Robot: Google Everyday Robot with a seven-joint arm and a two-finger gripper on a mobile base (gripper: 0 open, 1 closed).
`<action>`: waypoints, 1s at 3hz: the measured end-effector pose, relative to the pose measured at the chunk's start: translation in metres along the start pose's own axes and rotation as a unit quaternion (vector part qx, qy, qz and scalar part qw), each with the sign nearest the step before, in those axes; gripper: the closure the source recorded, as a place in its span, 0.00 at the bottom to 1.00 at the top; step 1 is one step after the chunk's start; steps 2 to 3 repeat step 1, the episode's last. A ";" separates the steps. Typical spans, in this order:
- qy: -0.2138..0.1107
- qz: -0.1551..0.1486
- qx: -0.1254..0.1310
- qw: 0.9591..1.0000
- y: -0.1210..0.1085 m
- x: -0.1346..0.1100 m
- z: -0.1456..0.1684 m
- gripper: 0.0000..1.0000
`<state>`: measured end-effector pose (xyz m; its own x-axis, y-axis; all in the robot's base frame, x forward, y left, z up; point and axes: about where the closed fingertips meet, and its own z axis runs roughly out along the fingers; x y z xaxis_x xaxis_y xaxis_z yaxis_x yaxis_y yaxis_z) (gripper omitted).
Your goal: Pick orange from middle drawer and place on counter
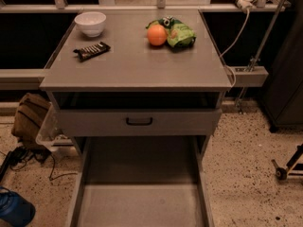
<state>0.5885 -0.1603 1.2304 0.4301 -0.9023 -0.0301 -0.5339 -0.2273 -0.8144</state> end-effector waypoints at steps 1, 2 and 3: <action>0.063 0.037 0.028 0.997 0.025 0.055 -0.073 0.00; 0.063 0.037 0.028 0.997 0.025 0.055 -0.073 0.00; 0.063 0.037 0.028 0.997 0.025 0.055 -0.073 0.00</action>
Offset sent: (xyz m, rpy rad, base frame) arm 0.0000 0.0000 0.0000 0.0000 0.0000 0.0000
